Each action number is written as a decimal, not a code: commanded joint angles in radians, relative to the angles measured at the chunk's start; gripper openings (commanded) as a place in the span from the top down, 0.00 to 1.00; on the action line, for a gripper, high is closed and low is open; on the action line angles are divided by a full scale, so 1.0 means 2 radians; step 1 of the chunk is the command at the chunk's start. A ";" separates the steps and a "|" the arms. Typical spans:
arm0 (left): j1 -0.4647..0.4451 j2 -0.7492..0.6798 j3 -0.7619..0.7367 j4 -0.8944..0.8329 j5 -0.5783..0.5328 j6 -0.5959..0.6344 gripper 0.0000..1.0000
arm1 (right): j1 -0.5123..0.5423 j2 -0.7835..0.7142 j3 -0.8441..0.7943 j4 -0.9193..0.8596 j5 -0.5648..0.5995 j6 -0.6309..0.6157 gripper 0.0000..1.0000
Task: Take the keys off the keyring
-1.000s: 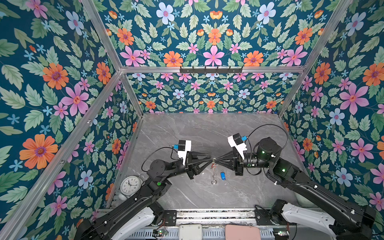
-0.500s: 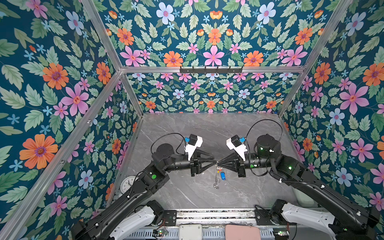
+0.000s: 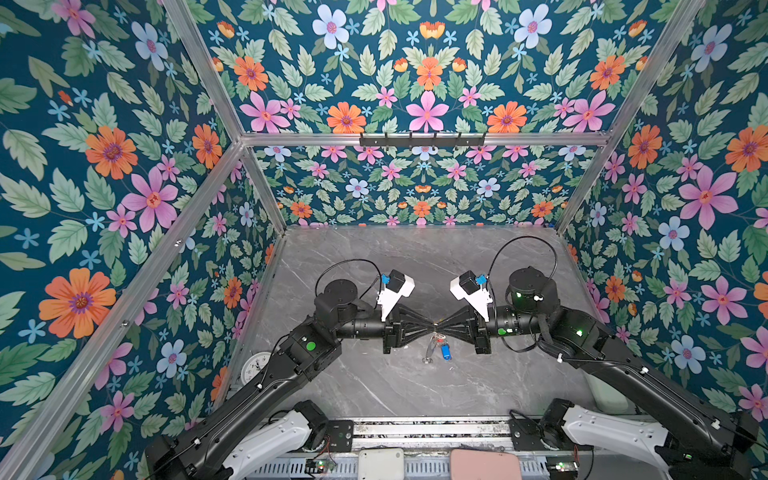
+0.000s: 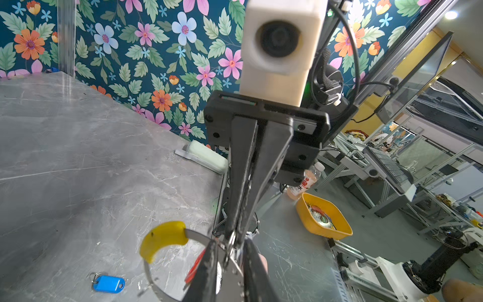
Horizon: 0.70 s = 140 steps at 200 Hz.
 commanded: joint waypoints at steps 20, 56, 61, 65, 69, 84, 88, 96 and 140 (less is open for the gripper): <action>0.000 0.001 0.005 0.002 0.011 0.009 0.81 | 0.000 0.001 0.003 0.006 0.005 -0.002 1.00; 0.000 0.003 0.003 0.007 0.015 0.009 0.86 | 0.000 0.006 0.005 0.009 0.005 0.001 1.00; 0.000 0.004 0.003 0.008 0.015 0.009 0.87 | 0.000 0.006 0.005 0.009 0.005 0.001 1.00; 0.000 0.005 0.003 0.008 0.016 0.010 0.88 | 0.000 0.006 0.005 0.010 0.005 0.001 1.00; -0.001 0.006 0.003 0.008 0.017 0.009 0.89 | 0.001 0.007 0.006 0.010 0.006 0.002 1.00; 0.000 0.007 0.002 0.010 0.018 0.010 0.95 | 0.000 0.007 0.006 0.012 0.006 0.002 1.00; 0.000 0.007 0.002 0.010 0.018 0.011 0.96 | 0.000 0.007 0.006 0.012 0.006 0.002 1.00; 0.000 0.006 0.001 0.011 0.018 0.012 0.99 | 0.000 0.008 0.006 0.012 0.006 0.003 1.00; 0.000 -0.006 -0.015 0.044 0.007 0.012 1.00 | 0.000 0.006 -0.001 0.035 0.006 0.014 0.93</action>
